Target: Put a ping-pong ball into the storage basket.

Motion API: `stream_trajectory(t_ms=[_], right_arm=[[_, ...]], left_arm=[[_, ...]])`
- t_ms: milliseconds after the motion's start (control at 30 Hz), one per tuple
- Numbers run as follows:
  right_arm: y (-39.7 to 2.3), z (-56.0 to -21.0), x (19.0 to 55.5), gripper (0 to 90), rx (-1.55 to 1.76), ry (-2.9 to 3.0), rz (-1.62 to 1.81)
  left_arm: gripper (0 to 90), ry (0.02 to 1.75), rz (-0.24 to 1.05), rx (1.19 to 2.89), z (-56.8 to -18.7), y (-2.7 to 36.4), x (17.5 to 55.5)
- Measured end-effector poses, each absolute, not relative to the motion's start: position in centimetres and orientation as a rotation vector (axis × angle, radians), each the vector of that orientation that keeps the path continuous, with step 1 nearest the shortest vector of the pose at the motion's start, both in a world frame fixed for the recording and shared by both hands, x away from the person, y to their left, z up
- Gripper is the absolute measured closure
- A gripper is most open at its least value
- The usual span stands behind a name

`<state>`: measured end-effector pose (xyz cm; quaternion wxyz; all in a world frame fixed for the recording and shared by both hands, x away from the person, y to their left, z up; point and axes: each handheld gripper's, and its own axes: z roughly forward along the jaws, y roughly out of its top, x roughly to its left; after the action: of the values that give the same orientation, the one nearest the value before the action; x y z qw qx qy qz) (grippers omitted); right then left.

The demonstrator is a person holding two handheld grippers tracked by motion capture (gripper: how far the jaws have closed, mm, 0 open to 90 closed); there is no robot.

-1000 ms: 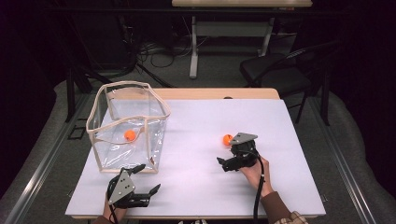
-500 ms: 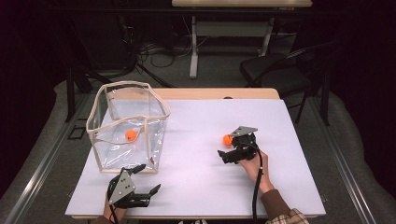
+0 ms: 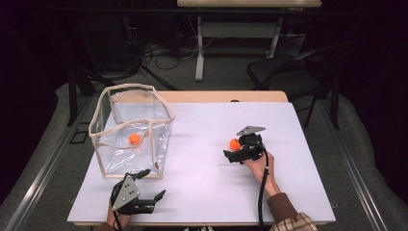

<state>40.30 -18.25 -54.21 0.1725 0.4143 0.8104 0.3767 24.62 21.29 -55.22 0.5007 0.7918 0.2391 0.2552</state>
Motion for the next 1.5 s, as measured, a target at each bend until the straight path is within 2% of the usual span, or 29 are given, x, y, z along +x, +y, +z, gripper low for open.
stream_trajectory(t_ms=[200,367,533,1033,1500], right_arm=[[-18.3,-54.7,40.7,1.8,1.200,2.309,1.061],[-18.6,-55.0,41.0,14.1,1.219,2.291,1.062],[-18.5,-55.2,41.3,20.6,1.245,2.275,1.033],[-18.3,-55.4,41.5,49.7,1.266,2.281,0.962],[-18.4,-54.5,41.1,50.4,1.252,2.269,0.955]], left_arm=[[15.9,0.578,0.617,1.914,-55.2,21.3,24.6],[15.9,0.578,0.615,1.911,-55.2,21.3,24.6],[15.9,0.575,0.614,1.914,-55.2,21.3,24.6],[15.9,0.575,0.613,1.914,-55.2,21.3,24.6],[15.9,0.577,0.616,1.913,-55.2,21.3,24.6]])
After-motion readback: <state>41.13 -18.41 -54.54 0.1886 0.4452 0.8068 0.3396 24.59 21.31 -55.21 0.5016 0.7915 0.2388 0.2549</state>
